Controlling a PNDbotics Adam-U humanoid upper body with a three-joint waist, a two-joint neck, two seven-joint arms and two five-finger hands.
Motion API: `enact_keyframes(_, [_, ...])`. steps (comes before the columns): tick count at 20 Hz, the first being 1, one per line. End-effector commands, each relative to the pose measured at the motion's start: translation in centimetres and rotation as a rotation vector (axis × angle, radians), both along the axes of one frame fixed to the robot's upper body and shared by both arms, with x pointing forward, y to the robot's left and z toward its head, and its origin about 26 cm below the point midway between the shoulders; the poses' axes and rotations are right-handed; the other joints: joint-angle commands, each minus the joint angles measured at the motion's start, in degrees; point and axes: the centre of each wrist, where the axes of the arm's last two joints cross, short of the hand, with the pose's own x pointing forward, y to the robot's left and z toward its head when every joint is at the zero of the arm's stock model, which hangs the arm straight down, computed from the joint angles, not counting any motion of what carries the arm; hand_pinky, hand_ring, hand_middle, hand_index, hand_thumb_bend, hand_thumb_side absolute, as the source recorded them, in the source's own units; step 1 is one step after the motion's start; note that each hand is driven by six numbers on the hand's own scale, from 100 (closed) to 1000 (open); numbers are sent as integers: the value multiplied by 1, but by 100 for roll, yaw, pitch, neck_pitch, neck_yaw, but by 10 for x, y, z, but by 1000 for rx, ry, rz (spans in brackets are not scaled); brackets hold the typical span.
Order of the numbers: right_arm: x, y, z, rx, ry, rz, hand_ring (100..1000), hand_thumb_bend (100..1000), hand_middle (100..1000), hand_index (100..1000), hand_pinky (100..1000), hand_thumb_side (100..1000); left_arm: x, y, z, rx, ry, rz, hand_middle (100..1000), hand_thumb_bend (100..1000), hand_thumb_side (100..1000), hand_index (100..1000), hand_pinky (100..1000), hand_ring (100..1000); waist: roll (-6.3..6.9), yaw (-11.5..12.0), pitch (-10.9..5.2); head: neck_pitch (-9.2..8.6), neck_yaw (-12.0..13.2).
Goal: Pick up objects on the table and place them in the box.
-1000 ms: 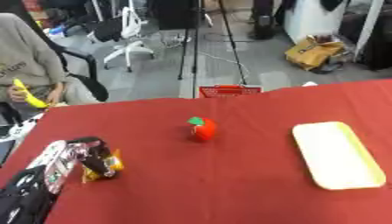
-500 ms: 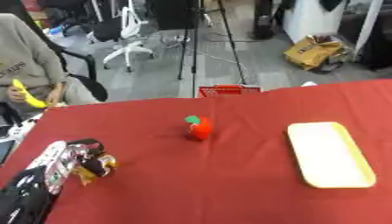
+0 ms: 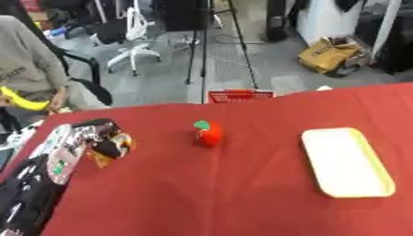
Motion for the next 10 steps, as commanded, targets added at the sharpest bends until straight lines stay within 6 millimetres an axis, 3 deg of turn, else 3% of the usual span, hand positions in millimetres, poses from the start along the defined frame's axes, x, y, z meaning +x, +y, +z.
enact_keyframes(1, [-3, 1, 8, -11, -27, 13, 624, 316, 601, 748, 613, 664, 1, -16, 37, 42, -94, -81, 472, 100, 248, 581, 680, 493, -74, -11, -194, -30, -17])
enact_keyframes(5, [-3, 3, 8, -8, -24, 25, 624, 316, 601, 748, 613, 664, 12, -65, 46, 20, -165, -209, 468, 100, 251, 576, 660, 487, -103, -63, -229, -39, 12])
enact_keyframes(10, [-3, 7, 8, -4, -21, 48, 624, 316, 601, 748, 613, 664, 34, -128, 24, -28, -148, -310, 469, 140, 262, 577, 653, 488, -103, -231, -263, -66, 66])
